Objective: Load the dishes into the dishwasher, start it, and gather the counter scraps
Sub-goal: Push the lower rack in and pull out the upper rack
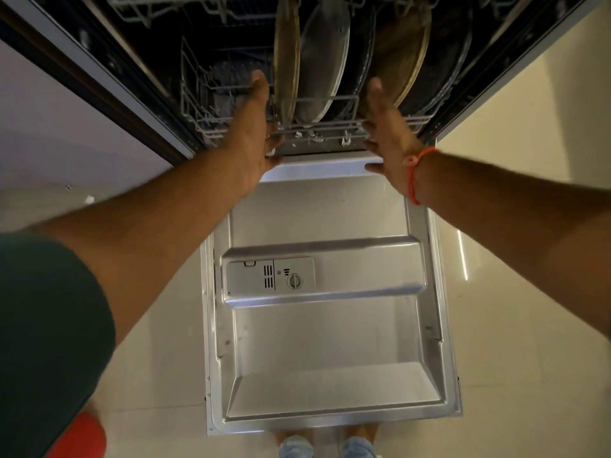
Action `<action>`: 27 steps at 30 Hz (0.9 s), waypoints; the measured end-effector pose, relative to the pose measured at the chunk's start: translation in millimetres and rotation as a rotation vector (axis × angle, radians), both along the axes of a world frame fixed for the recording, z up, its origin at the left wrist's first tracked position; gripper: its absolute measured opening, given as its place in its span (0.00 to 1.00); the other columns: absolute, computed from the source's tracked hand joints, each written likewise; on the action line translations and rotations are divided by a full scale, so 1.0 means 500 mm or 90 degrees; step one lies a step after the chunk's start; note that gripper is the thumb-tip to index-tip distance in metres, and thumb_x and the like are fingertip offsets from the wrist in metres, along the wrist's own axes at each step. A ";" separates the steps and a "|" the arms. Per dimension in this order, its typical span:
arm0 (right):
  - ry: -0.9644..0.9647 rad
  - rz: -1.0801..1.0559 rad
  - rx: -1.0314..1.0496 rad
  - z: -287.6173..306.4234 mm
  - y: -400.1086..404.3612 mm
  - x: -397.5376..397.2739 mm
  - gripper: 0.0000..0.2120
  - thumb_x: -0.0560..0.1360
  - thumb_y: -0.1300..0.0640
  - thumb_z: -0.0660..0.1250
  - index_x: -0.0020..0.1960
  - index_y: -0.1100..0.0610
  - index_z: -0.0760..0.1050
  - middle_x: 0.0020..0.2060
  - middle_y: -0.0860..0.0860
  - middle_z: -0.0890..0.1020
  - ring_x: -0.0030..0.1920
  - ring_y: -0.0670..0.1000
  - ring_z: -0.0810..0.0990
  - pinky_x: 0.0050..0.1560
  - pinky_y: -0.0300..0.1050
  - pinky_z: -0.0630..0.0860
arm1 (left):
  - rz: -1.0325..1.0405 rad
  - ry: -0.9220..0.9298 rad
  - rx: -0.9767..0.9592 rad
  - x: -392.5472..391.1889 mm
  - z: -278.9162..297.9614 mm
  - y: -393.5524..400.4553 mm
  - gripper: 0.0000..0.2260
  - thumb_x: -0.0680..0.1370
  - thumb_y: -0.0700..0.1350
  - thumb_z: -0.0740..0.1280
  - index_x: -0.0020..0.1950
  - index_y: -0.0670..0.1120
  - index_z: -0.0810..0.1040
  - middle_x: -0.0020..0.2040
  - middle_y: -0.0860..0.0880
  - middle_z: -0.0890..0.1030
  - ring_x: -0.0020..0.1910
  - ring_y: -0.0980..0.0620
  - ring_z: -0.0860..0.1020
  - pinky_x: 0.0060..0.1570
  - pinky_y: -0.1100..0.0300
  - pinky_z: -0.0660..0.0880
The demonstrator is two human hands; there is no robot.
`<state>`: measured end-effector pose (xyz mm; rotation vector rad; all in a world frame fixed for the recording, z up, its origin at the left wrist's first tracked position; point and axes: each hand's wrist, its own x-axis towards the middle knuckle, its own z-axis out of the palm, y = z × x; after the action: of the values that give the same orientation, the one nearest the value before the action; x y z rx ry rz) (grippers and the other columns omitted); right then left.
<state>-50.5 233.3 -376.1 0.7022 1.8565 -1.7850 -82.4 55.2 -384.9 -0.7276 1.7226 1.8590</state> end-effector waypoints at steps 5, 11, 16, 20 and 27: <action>0.223 0.151 0.210 0.058 -0.005 0.029 0.23 0.80 0.41 0.64 0.72 0.51 0.72 0.68 0.50 0.77 0.65 0.47 0.74 0.69 0.49 0.71 | -0.129 0.259 -0.187 0.066 0.072 -0.001 0.11 0.84 0.58 0.60 0.61 0.56 0.76 0.56 0.56 0.81 0.58 0.61 0.78 0.64 0.59 0.73; 0.628 0.223 0.474 0.200 0.014 0.014 0.18 0.77 0.49 0.67 0.65 0.54 0.79 0.64 0.51 0.78 0.65 0.48 0.76 0.67 0.38 0.71 | -0.275 0.743 -0.515 0.063 0.177 -0.052 0.23 0.78 0.42 0.67 0.73 0.43 0.73 0.70 0.45 0.74 0.70 0.49 0.71 0.71 0.52 0.69; 0.609 0.221 0.627 0.268 0.046 -0.053 0.29 0.75 0.44 0.67 0.74 0.53 0.70 0.71 0.54 0.69 0.73 0.55 0.66 0.74 0.50 0.64 | -0.298 0.732 -0.661 -0.007 0.246 -0.080 0.28 0.78 0.49 0.66 0.78 0.46 0.66 0.75 0.45 0.68 0.75 0.46 0.64 0.76 0.57 0.59; 0.395 0.391 0.812 0.264 0.074 -0.106 0.34 0.76 0.39 0.65 0.77 0.51 0.63 0.72 0.56 0.70 0.74 0.60 0.64 0.74 0.58 0.54 | -0.462 0.598 -0.861 -0.085 0.240 -0.098 0.28 0.79 0.57 0.64 0.75 0.47 0.69 0.68 0.41 0.76 0.68 0.39 0.72 0.73 0.43 0.62; 0.383 0.401 0.874 0.264 0.081 -0.109 0.19 0.82 0.43 0.57 0.67 0.49 0.74 0.59 0.55 0.81 0.63 0.61 0.75 0.67 0.57 0.64 | -0.508 0.521 -0.857 -0.075 0.279 -0.087 0.21 0.83 0.63 0.54 0.50 0.48 0.76 0.37 0.49 0.76 0.42 0.44 0.77 0.43 0.53 0.73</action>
<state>-104.8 273.7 -244.3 -0.1443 3.1262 -0.1109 -120.1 11.9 -245.5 0.4629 3.0730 0.2170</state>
